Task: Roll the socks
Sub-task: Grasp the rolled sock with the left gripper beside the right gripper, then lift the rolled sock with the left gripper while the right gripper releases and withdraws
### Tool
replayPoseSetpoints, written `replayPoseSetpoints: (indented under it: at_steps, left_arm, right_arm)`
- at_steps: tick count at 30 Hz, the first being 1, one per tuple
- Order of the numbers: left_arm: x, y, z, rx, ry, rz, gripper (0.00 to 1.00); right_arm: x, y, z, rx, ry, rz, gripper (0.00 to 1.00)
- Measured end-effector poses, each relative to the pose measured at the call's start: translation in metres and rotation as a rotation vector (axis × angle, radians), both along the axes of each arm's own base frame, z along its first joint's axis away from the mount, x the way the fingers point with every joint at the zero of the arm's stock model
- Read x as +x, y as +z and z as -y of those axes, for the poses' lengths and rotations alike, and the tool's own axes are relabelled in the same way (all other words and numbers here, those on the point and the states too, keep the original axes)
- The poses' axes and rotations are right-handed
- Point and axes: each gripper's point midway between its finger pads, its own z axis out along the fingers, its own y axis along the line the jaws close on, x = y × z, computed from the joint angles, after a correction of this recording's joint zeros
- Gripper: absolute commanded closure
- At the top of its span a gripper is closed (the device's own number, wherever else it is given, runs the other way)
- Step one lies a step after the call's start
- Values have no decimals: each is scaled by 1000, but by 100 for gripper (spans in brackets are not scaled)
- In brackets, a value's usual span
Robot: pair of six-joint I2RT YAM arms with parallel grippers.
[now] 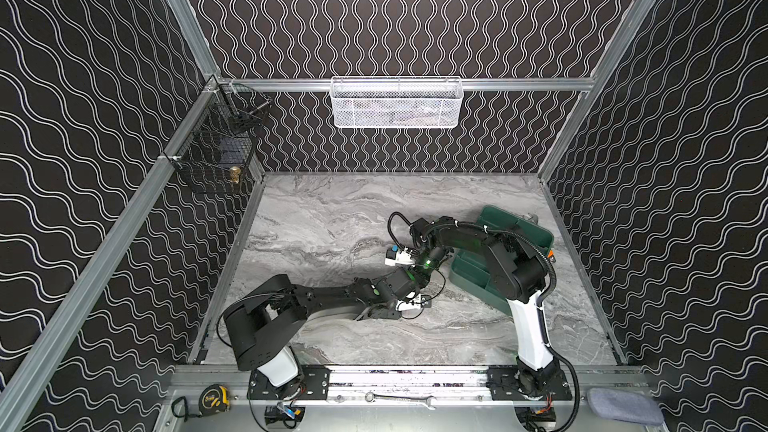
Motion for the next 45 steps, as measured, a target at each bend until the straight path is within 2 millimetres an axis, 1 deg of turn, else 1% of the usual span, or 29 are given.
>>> replayPoseSetpoints:
  at_steps: [3,5,6,7,9,10,11,12,13,15,16,18,22,25,26,28,30,31,32,33,35,36,37,39,40,41,43,45]
  left_arm:
    - [3,-2,3,1,3,3,70]
    - [3,-2,2,6,5,1,87]
    - [3,-2,2,9,6,-1,98]
    - [3,-1,2,9,7,-2,100]
    - [3,0,2,9,8,-4,100]
    - [3,0,2,8,10,-4,100]
    - [3,1,2,2,13,-5,100]
    - [3,3,4,-13,18,-5,100]
    - [3,5,6,-29,21,-2,100]
    - [3,15,5,-52,27,5,100]
    - [2,19,2,-53,30,9,100]
    - [1,33,-4,-61,40,22,100]
    - [1,63,-9,-111,46,62,100]
    - [-1,84,-12,-152,49,90,100]
    - [-1,91,-13,-166,48,98,100]
    - [-3,102,-13,-180,30,104,100]
    - [-6,114,-8,-205,-9,101,100]
    - [-7,120,-3,-220,-27,98,100]
    - [-7,128,3,-234,-56,99,100]
    - [-7,135,10,-244,-84,96,100]
    - [-5,152,31,-278,-152,91,100]
    - [-2,159,43,-291,-186,88,100]
    - [1,167,59,-308,-227,83,100]
    - [7,177,87,-325,-301,69,100]
    - [11,180,104,-332,-341,61,100]
    - [16,181,118,-337,-372,53,100]
    - [24,177,144,-343,-429,44,100]
    - [32,164,163,-336,-468,29,100]
  right_arm:
    - [0,0,3,-4,-4,0,100]
    - [0,0,3,-7,-3,4,100]
    - [1,0,4,-9,-3,7,100]
    - [1,0,4,-11,-3,11,100]
    - [3,2,5,-14,-3,32,91]
    - [4,3,4,-12,-2,50,85]
    - [5,6,4,-8,-2,81,75]
    - [8,9,7,-14,0,130,67]
    - [10,13,9,-16,1,181,62]
    - [17,29,17,-10,-7,315,51]
    - [20,39,22,-13,-17,381,48]
    - [27,65,30,14,-44,526,43]
    - [39,101,45,44,-126,731,42]
    - [55,126,66,40,-258,841,42]
    - [62,137,75,36,-322,879,42]
    - [75,160,96,32,-468,951,37]
    - [86,186,128,12,-658,1027,32]
    - [89,198,143,12,-744,1056,32]
    - [92,211,164,0,-860,1097,32]
    - [94,220,182,-14,-956,1123,33]
    - [93,233,227,-62,-1188,1154,36]
    - [92,234,244,-87,-1276,1153,37]
    - [90,233,268,-123,-1388,1144,37]
    - [86,221,305,-208,-1563,1111,35]
    - [83,213,318,-244,-1627,1085,35]
    - [79,203,328,-270,-1683,1048,35]
    - [70,191,339,-292,-1773,985,35]
    - [64,193,346,-272,-1859,954,35]
